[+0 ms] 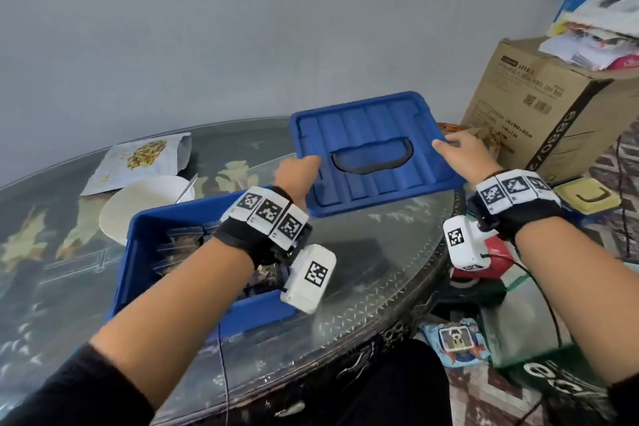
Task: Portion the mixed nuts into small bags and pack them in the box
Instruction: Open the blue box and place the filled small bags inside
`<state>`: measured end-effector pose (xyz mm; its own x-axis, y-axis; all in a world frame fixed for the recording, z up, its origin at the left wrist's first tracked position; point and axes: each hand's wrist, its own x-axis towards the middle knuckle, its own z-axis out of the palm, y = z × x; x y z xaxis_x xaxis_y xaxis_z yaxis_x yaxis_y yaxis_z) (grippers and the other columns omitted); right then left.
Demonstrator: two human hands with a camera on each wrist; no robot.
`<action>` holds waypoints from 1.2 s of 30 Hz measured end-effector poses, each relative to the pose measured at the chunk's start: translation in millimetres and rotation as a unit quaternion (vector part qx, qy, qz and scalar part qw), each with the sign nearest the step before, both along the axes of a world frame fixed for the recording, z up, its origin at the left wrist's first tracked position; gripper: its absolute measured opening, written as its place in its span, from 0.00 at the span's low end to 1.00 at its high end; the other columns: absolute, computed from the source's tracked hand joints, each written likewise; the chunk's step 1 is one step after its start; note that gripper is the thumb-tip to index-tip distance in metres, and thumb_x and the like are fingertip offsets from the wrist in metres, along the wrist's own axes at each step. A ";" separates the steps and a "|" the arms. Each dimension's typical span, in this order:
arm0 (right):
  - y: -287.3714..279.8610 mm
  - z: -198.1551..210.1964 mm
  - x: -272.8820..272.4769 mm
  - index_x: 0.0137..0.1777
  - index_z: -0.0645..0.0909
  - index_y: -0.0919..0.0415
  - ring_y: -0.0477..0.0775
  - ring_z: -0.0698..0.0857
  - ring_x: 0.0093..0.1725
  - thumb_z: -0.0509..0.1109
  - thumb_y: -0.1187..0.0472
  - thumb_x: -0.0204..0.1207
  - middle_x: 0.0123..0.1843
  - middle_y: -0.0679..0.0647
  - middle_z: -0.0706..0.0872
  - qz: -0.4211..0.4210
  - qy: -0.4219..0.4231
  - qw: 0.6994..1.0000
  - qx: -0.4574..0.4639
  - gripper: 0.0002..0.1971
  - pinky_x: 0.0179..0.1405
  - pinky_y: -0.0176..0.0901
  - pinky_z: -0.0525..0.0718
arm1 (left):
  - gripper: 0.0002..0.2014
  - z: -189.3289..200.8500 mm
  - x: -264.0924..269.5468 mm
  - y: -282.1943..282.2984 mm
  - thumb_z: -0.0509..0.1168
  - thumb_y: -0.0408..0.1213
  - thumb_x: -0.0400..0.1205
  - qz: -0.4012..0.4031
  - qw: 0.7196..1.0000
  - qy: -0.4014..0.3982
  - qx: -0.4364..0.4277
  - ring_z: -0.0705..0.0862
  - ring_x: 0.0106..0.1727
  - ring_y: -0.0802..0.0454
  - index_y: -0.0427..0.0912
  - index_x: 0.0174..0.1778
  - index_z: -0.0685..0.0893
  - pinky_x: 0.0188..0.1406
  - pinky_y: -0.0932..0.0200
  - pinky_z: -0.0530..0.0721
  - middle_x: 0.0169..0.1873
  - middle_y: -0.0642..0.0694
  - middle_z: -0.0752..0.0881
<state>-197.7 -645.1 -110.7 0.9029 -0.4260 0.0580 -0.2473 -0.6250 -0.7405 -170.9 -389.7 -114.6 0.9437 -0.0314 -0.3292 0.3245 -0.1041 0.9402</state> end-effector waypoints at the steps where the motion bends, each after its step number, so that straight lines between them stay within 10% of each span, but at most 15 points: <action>1: 14.2 4.9 1.6 0.57 0.81 0.74 0.68 0.83 0.56 0.63 0.56 0.81 0.55 0.71 0.84 0.011 -0.011 1.000 0.018 0.19 0.57 0.59 0.78 | 0.08 8.9 -1.7 17.3 0.65 0.37 0.71 0.012 1.000 -0.018 -0.005 0.75 0.39 0.47 0.37 0.42 0.77 0.36 0.54 0.73 0.39 0.40 0.78; 4: 58.0 13.1 1.9 0.57 0.81 0.63 0.62 0.85 0.54 0.67 0.49 0.76 0.54 0.60 0.87 0.058 -0.012 0.997 0.057 0.18 0.58 0.60 0.82 | 0.04 31.0 -12.6 72.0 0.62 0.32 0.79 0.020 0.997 -0.075 0.005 0.80 0.34 0.49 0.38 0.39 0.79 0.24 0.65 0.81 0.39 0.41 0.80; 15: 192.7 -36.3 -25.0 0.56 0.69 0.64 0.48 0.77 0.38 0.65 0.55 0.80 0.43 0.52 0.76 0.179 0.022 0.981 0.068 0.14 0.30 0.36 0.71 | 0.10 0.4 -59.9 238.1 0.66 0.27 0.78 0.036 0.956 -0.119 0.264 0.81 0.46 0.46 0.30 0.55 0.83 0.46 0.53 0.82 0.47 0.37 0.85; 18: 211.0 -61.3 -35.5 0.46 0.70 0.63 0.58 0.78 0.41 0.66 0.51 0.78 0.47 0.59 0.75 0.192 0.045 0.980 0.018 0.15 0.35 0.43 0.74 | 0.08 -16.5 -72.0 254.7 0.66 0.28 0.77 0.030 0.939 -0.105 0.325 0.80 0.47 0.46 0.36 0.51 0.84 0.51 0.52 0.79 0.44 0.40 0.84; 23: 221.2 -92.7 -50.5 0.32 0.55 0.49 0.47 0.65 0.31 0.66 0.52 0.78 0.37 0.49 0.61 0.187 0.070 0.980 -0.016 0.22 0.27 0.36 0.60 | 0.03 -42.7 -91.2 264.6 0.64 0.28 0.76 -0.031 0.916 -0.087 0.391 0.80 0.42 0.43 0.38 0.42 0.82 0.46 0.53 0.78 0.38 0.38 0.83; 26: 223.7 -88.9 -59.3 0.57 0.71 0.56 0.52 0.79 0.48 0.63 0.51 0.80 0.53 0.54 0.75 0.185 0.094 0.978 0.023 0.11 0.43 0.41 0.75 | 0.05 -50.3 -93.8 263.9 0.64 0.31 0.77 -0.015 0.919 -0.095 0.383 0.78 0.43 0.44 0.37 0.47 0.81 0.44 0.57 0.75 0.44 0.39 0.82; 28: 226.1 -81.7 -60.4 0.79 0.56 0.58 0.57 0.76 0.67 0.61 0.53 0.82 0.70 0.53 0.71 0.177 0.126 0.972 0.088 0.29 0.59 0.44 0.74 | 0.18 -55.6 -92.1 262.3 0.64 0.35 0.79 0.001 0.929 -0.085 0.361 0.80 0.56 0.43 0.35 0.65 0.76 0.52 0.54 0.77 0.58 0.37 0.81; 32: 228.0 -86.3 -59.3 0.81 0.56 0.48 0.53 0.79 0.66 0.62 0.54 0.81 0.73 0.50 0.74 0.176 0.095 0.959 0.200 0.30 0.67 0.55 0.77 | 0.32 -63.4 -102.1 253.2 0.59 0.46 0.84 -0.001 0.972 -0.024 0.233 0.79 0.64 0.43 0.53 0.81 0.50 0.58 0.49 0.80 0.68 0.45 0.75; 36: 232.4 -91.5 -62.7 0.81 0.58 0.51 0.52 0.73 0.73 0.65 0.54 0.80 0.77 0.48 0.70 0.154 0.062 0.961 0.220 0.31 0.72 0.57 0.73 | 0.28 -68.3 -105.3 252.7 0.60 0.45 0.84 0.023 0.992 -0.026 0.120 0.83 0.56 0.47 0.63 0.78 0.57 0.53 0.47 0.84 0.64 0.50 0.79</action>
